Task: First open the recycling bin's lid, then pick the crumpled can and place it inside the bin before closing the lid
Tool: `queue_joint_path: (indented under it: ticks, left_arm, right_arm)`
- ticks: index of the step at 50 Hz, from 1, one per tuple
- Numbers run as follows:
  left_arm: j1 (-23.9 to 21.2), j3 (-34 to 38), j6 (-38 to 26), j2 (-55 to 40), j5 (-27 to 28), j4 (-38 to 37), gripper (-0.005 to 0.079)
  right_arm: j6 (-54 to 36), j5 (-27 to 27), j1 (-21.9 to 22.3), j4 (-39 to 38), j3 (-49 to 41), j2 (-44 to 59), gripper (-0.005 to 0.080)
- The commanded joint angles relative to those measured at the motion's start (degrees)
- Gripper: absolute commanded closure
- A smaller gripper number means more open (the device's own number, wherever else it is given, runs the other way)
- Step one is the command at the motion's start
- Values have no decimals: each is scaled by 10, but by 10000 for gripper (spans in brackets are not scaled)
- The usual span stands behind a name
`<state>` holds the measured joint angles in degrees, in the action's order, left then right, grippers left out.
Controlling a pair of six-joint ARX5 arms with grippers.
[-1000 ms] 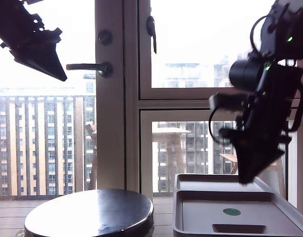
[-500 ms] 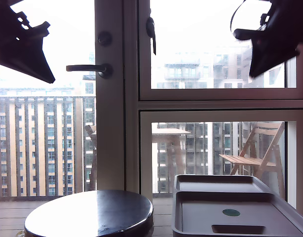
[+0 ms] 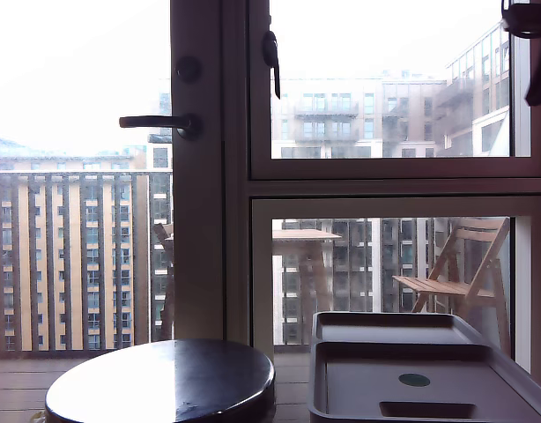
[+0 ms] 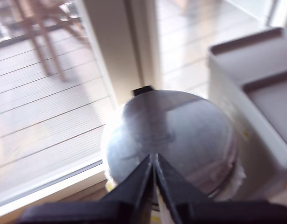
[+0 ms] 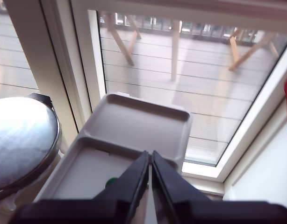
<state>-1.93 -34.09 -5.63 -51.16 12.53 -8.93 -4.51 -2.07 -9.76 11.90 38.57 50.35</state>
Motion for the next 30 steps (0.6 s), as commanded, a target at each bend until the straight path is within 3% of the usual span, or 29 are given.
queue_joint_path:
  ticks: [1,15,30]
  left_arm:
    - [2,24,10,32,6,10,761]
    - [3,80,47,152,1,13,761]
    - [3,106,58,246,-19,-29,761]
  right_arm:
    - [3,0,2,-15,-22,-40,765]
    - [3,-1,2,5,-83,-180,765]
    - [1,-1,1,101,-93,-297,765]
